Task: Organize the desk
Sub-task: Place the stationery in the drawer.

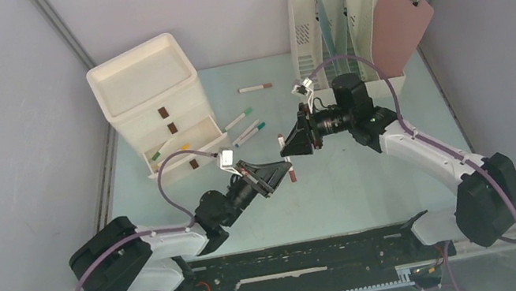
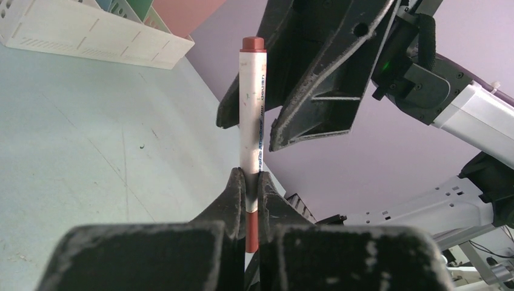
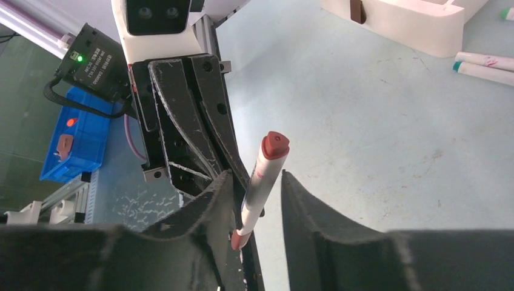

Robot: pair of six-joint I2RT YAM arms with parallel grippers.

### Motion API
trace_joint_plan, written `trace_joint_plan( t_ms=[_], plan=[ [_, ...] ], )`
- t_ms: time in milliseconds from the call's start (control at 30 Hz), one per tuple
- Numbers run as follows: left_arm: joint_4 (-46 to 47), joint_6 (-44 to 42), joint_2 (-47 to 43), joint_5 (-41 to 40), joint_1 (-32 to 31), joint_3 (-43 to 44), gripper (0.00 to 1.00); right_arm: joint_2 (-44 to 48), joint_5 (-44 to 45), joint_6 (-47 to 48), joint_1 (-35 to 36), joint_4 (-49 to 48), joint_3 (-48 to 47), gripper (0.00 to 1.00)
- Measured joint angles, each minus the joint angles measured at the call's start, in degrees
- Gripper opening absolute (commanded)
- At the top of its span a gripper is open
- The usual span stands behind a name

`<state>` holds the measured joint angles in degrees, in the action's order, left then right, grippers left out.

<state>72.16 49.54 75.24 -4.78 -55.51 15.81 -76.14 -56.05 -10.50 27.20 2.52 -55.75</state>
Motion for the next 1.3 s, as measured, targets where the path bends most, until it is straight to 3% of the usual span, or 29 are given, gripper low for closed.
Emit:
trace_joint_plan(
  t_ms=[100, 167, 333, 400, 500, 633, 833, 900, 1000, 1033, 1167, 1300],
  plan=[
    [0.39, 0.02, 0.83, 0.02, -0.04, 0.17, 0.00, -0.42, -0.31, -0.20, 0.00, -0.26, 0.00, 0.16],
    [0.72, -0.02, 1.07, 0.26, -0.15, 0.17, 0.08, -0.72, -1.03, -0.61, 0.00, -0.42, 0.00, 0.00],
    [1.07, 0.20, 1.20, 0.44, -0.26, 0.17, 0.58, -0.76, -2.25, -0.79, 0.07, -1.40, 0.22, 0.00],
    [1.14, 0.42, 1.14, 0.55, -0.26, 0.17, 0.69, -0.76, -2.91, -0.79, 0.13, -1.66, 0.22, 0.00],
    [1.27, 0.83, 1.03, 1.18, -0.31, 0.17, 0.73, -0.76, -4.11, -0.94, 0.13, -2.01, 0.22, 0.00],
    [1.44, 0.98, 0.66, 3.08, -0.26, 0.17, 0.68, -0.76, -6.08, -1.01, 0.24, -2.45, 0.22, 0.00],
    [0.42, 1.46, 0.61, 7.93, 0.85, 1.97, 0.48, -0.76, -7.82, -0.83, 0.61, -2.78, 0.22, 0.00],
    [0.17, 1.64, 0.61, 9.38, 1.27, 2.93, 0.37, -0.76, -8.09, -0.61, 0.70, -2.75, 0.22, 0.00],
    [-1.57, 1.07, 0.61, 11.26, 1.86, 3.76, 0.05, -0.76, -9.05, -0.13, 0.76, -2.71, 0.22, 0.00],
    [-2.19, 1.33, 0.61, 11.76, 2.23, 3.82, 0.01, -0.76, -8.72, 0.11, 0.87, -2.71, 0.22, 0.00],
    [-3.50, 0.26, 0.55, 13.97, 2.82, 3.93, 0.00, -0.94, -8.76, 0.37, 0.79, -1.66, 0.28, 0.04],
    [-4.61, -0.04, 0.04, 14.86, 3.39, 3.76, 0.00, -1.01, -9.05, 2.25, 0.79, 0.44, 0.11, 0.28]
  ],
)
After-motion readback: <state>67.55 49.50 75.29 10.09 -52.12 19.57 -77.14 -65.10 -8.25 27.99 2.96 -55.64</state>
